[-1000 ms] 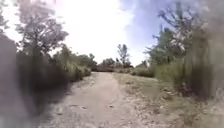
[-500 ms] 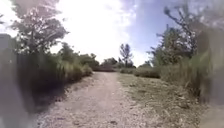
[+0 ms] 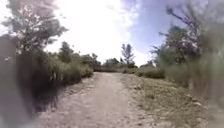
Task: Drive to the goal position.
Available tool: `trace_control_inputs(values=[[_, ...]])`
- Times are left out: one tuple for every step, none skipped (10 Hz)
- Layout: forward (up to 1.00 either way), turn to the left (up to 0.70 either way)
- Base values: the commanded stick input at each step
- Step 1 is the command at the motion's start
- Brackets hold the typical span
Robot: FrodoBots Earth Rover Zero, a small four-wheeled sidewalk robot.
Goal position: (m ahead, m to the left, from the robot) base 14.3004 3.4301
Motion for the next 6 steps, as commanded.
trace_control_inputs(values=[[0.96,0.00],[0.96,0.00],[0.96,0.00],[0.96,0.00],[0.96,0.00],[0.96,0.00]])
